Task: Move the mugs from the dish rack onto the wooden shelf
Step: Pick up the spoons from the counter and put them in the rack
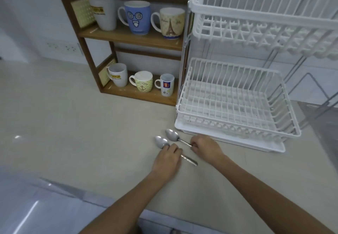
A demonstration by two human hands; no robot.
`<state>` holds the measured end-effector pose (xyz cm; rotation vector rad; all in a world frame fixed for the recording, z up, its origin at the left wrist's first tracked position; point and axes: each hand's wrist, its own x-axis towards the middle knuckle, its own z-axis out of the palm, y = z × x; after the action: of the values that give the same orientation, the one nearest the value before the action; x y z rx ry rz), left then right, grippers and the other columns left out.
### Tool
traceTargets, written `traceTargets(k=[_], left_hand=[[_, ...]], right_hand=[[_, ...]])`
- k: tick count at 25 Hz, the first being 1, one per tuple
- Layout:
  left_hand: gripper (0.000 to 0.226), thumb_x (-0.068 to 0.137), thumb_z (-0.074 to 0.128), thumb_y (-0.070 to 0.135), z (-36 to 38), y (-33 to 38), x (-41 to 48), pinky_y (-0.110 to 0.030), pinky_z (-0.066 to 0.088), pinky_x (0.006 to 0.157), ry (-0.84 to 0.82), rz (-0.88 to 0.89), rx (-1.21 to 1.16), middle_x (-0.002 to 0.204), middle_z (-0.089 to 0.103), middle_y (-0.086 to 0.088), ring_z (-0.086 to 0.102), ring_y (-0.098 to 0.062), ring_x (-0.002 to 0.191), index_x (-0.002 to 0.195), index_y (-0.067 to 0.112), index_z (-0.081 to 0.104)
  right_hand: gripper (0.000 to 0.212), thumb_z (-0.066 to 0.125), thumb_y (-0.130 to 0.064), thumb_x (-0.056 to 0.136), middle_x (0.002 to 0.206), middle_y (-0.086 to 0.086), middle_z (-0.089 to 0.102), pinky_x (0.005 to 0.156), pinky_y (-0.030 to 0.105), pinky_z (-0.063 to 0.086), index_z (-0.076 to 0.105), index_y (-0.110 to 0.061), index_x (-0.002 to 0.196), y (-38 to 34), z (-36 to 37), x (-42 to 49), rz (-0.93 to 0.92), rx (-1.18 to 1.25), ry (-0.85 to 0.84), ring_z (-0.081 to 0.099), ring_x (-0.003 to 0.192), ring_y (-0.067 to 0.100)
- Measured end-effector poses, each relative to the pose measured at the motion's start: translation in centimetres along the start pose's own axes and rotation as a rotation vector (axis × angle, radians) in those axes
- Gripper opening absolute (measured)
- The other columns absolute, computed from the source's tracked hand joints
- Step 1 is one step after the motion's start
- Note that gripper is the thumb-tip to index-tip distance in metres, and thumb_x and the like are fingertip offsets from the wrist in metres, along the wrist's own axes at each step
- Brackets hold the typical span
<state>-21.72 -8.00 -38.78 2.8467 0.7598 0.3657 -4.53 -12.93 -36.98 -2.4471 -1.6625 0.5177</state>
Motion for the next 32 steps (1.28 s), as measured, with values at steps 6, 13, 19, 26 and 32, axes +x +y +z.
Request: traceTargets(k=[6,13,19,26,32], left_hand=[[0.022,0.093,0.046,0.009,-1.0,-0.9,-1.3,-0.038,0.048,0.081,-0.024,-0.427,-0.009,0.113,0.055,-0.012,0.059,-0.031,0.095,0.112,0.005,0.056],[0.022,0.08,0.061,0.011,-2.0,-3.1,-1.3,-0.03,0.048,0.085,0.061,-0.947,-0.593,0.102,0.07,-0.007,0.063,-0.025,0.1,0.102,0.009,0.062],[0.007,0.083,0.069,0.015,-5.4,-0.7,0.6,-0.028,0.055,0.074,0.344,-0.853,-1.096,0.083,0.071,-0.003,0.064,-0.01,0.071,0.09,0.015,0.068],[0.008,0.082,0.072,0.008,-10.0,5.4,11.4,-0.012,0.054,0.054,0.111,-0.631,-1.429,0.074,0.07,-0.003,0.066,-0.005,0.056,0.088,0.007,0.066],[0.01,0.082,0.068,-0.003,-7.1,5.2,21.1,-0.03,0.056,0.081,0.095,-0.832,-1.286,0.101,0.067,-0.021,0.067,-0.026,0.086,0.091,-0.001,0.063]], right_hand=[[0.009,0.063,-0.02,0.08,0.098,0.006,0.065,0.074,0.033,0.051,0.064,-0.014,0.087,-0.5,0.0,0.0,0.068,0.138,-0.098,0.062,0.088,0.023],[0.007,0.069,-0.02,0.079,0.078,-0.008,0.058,0.054,0.015,0.037,0.063,-0.018,0.077,-1.1,-1.6,-0.2,-0.038,0.248,-0.213,0.054,0.069,0.008],[0.011,0.07,-0.014,0.081,0.064,-0.007,0.065,0.055,0.023,0.052,0.066,-0.019,0.072,0.1,-8.0,-2.8,-0.088,0.56,-0.08,0.062,0.06,0.009],[0.014,0.072,-0.008,0.081,0.052,-0.007,0.062,0.052,0.023,0.047,0.066,-0.014,0.07,6.7,-15.4,0.9,0.141,0.751,0.227,0.058,0.057,0.012],[0.011,0.069,-0.006,0.082,0.076,0.015,0.068,0.062,0.031,0.054,0.073,0.005,0.084,9.4,-14.2,5.7,0.373,0.669,0.176,0.065,0.075,0.028]])
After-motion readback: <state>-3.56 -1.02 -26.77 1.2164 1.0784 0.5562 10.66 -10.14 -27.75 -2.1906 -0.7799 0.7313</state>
